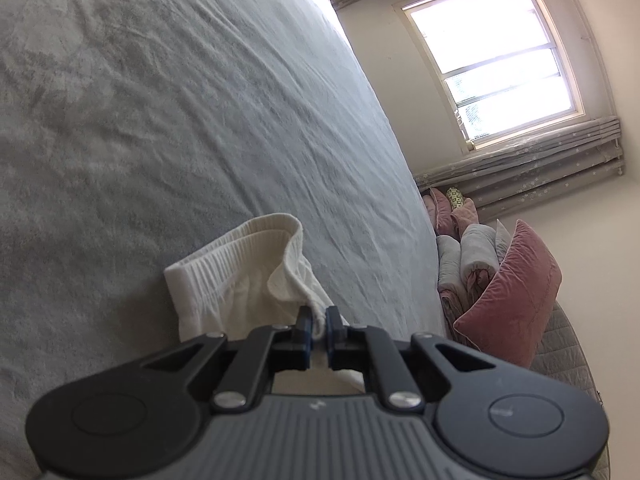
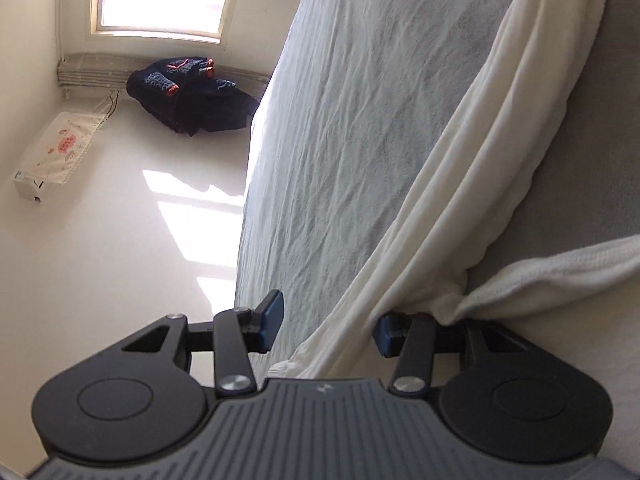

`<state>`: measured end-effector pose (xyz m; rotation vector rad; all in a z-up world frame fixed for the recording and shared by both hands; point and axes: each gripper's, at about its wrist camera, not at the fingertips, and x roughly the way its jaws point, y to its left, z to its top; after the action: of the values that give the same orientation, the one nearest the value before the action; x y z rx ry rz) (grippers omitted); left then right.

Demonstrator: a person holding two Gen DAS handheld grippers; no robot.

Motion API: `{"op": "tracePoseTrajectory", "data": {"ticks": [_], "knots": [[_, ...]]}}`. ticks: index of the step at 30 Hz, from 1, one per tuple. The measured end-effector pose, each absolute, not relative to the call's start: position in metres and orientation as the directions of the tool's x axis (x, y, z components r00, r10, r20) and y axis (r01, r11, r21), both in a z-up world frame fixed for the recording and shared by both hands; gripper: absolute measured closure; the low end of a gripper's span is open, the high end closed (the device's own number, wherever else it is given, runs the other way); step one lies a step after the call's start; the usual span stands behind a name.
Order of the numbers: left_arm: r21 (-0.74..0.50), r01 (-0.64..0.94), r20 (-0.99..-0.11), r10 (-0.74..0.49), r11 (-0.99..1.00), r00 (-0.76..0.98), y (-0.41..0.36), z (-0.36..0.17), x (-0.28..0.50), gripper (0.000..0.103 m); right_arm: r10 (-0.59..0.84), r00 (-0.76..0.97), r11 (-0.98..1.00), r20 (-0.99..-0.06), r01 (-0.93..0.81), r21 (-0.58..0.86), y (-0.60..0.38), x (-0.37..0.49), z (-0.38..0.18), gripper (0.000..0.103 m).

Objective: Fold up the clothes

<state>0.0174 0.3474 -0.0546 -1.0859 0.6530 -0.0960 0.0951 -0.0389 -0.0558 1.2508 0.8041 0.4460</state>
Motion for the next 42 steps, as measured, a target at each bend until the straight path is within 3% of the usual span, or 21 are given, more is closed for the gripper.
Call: {"op": "tracePoseTrajectory", "data": {"ticks": [4, 8, 12, 16, 28, 42], "knots": [[-0.841, -0.244, -0.451, -0.376, 0.483, 0.809, 0.349, -0.056, 0.017, 0.096, 0.630, 0.739, 0.163, -0.238, 0.174, 0.971, -0.073, 0.092, -0.057, 0.053], [-0.836, -0.252, -0.459, -0.369, 0.488, 0.808, 0.350, -0.056, 0.018, 0.096, 0.549, 0.798, 0.137, -0.250, 0.209, 0.968, -0.098, 0.089, -0.055, 0.059], [-0.835, -0.253, -0.459, -0.365, 0.489, 0.810, 0.351, -0.056, 0.018, 0.096, 0.485, 0.827, 0.151, -0.283, 0.240, 0.959, -0.112, 0.090, -0.056, 0.083], [-0.840, -0.253, -0.454, -0.366, 0.481, 0.813, 0.353, -0.057, 0.021, 0.096, 0.443, 0.848, 0.197, -0.290, 0.223, 0.955, -0.110, 0.097, -0.053, 0.092], [-0.878, -0.178, -0.395, -0.464, 0.444, 0.793, 0.372, -0.056, 0.025, 0.097, 0.413, 0.881, 0.493, -0.233, -0.001, 0.870, -0.084, 0.060, 0.002, 0.092], [-0.833, -0.144, -0.431, -0.462, 0.534, 0.775, 0.393, -0.056, 0.015, 0.096, 0.417, 0.864, 0.839, -0.282, -0.246, 0.486, -0.037, -0.011, 0.007, 0.092]]}}
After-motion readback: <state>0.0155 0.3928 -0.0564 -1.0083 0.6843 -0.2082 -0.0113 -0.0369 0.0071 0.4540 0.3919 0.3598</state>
